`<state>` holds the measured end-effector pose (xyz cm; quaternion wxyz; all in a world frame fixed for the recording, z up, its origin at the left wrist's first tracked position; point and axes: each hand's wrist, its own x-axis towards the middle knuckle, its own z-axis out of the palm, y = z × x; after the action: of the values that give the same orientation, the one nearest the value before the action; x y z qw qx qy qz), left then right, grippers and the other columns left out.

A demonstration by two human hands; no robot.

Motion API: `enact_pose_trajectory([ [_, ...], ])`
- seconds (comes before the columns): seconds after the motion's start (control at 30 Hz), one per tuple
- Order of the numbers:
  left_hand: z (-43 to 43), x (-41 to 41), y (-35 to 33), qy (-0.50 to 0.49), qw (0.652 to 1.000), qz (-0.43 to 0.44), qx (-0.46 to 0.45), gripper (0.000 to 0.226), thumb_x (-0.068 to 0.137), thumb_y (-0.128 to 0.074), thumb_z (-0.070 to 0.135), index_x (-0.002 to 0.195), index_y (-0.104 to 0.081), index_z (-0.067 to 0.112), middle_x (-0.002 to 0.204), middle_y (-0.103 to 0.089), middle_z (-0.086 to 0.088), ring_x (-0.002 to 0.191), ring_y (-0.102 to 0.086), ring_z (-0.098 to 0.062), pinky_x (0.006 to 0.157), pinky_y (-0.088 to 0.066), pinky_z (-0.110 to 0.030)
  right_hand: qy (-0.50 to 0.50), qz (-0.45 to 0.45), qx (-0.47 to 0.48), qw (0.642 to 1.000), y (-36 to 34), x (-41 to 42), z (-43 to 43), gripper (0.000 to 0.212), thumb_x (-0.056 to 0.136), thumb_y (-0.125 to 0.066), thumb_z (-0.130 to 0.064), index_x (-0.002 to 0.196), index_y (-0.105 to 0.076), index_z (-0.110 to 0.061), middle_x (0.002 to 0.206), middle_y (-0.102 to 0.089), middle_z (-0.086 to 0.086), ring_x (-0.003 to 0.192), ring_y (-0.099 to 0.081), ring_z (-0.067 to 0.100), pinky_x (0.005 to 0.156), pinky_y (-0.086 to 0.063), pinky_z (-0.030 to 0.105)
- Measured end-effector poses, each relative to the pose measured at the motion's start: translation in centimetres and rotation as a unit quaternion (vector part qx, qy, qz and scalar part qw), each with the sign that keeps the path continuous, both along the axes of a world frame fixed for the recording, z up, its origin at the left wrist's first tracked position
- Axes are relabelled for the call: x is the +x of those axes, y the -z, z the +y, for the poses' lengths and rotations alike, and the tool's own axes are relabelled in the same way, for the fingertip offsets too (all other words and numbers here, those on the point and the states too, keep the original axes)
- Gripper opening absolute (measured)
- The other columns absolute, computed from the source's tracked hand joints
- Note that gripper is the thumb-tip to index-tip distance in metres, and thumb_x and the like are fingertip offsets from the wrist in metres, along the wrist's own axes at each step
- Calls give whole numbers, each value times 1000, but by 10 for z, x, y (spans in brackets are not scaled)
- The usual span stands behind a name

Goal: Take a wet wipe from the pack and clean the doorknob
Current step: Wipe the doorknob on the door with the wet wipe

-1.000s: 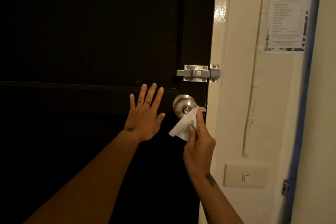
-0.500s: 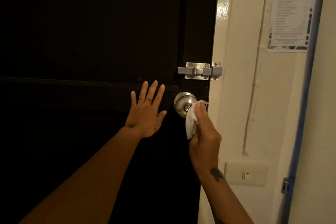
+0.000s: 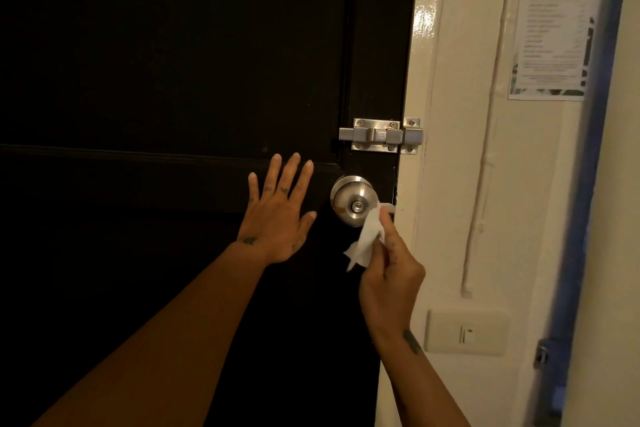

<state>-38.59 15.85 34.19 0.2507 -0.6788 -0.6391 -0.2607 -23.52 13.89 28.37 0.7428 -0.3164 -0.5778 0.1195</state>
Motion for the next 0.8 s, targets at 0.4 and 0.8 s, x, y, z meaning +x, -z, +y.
enact_pose_trajectory([
  [0.4,0,0,0,9,1000,-5,4,75,95,-35,42,130,30,29,156,24,0,131,35,-17,110,16,-49,-22,6,-40,999,15,-8,-1,41,88,-50,1,129,-43,-6,117,-47,-8,103,-50,8,76,-32,-9],
  [0.8,0,-1,0,13,1000,-4,1,74,95,-34,43,129,30,29,156,25,0,130,36,-16,108,18,-48,62,9,58,996,15,4,-21,38,85,-52,6,121,-52,-6,111,-60,2,94,-63,15,82,-49,16],
])
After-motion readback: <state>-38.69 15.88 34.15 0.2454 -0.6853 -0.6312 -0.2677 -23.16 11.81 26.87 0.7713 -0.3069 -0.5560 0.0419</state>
